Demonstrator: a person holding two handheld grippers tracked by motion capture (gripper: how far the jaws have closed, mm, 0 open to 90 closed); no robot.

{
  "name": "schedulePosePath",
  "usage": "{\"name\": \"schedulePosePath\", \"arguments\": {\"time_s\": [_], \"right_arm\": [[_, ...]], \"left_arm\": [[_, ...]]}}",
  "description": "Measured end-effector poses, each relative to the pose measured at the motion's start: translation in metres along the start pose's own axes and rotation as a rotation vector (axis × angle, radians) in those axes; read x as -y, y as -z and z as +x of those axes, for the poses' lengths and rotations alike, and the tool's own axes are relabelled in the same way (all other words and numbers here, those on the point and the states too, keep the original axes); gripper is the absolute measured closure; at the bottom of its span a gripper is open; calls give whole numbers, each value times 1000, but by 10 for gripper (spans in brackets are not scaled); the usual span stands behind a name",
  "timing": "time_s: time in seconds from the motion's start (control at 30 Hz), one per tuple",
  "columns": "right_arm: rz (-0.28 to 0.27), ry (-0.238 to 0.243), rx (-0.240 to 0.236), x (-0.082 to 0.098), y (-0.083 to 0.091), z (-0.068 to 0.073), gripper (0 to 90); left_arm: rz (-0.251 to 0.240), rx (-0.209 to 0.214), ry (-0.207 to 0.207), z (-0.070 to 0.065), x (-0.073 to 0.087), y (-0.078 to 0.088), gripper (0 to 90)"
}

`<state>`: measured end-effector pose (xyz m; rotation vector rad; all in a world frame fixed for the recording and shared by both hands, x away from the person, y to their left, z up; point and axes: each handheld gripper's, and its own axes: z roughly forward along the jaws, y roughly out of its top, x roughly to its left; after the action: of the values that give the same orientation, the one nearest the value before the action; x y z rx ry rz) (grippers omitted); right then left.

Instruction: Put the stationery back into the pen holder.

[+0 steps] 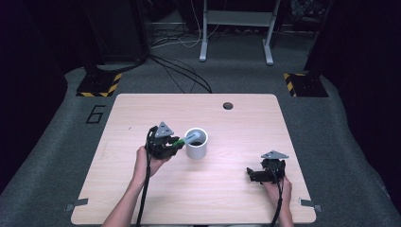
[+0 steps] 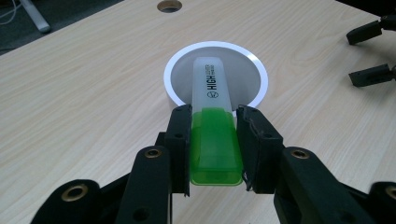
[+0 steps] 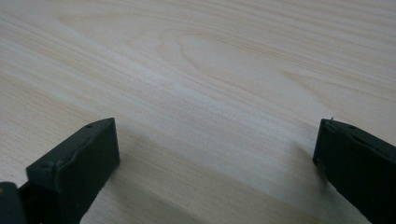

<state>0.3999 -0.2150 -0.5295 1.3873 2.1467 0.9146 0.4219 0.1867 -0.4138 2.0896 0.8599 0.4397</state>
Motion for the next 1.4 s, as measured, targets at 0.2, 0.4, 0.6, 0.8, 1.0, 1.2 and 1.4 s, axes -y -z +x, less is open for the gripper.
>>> {"name": "schedulePosePath", "arguments": {"time_s": [0.2, 0.4, 0.6, 0.8, 1.0, 1.2, 1.4], "right_arm": [[0, 0, 0, 0, 0, 0, 0], [0, 1, 0, 0, 0, 0, 0], [-1, 1, 0, 0, 0, 0, 0], [-1, 1, 1, 0, 0, 0, 0], [-1, 1, 1, 0, 0, 0, 0], [-2, 1, 5, 0, 0, 0, 0], [5, 2, 0, 0, 0, 0, 0]], "left_arm": [[28, 8, -11, 0, -8, -9, 671], [66, 22, -3, 0, -13, -18, 671], [63, 22, 3, 0, -18, -26, 669], [26, 31, 20, -1, -22, -29, 514], [-17, 21, 40, -3, -20, -16, 323], [-53, 9, 32, -8, -15, 3, 168], [-73, -4, 21, -10, -6, 20, 150]]}}
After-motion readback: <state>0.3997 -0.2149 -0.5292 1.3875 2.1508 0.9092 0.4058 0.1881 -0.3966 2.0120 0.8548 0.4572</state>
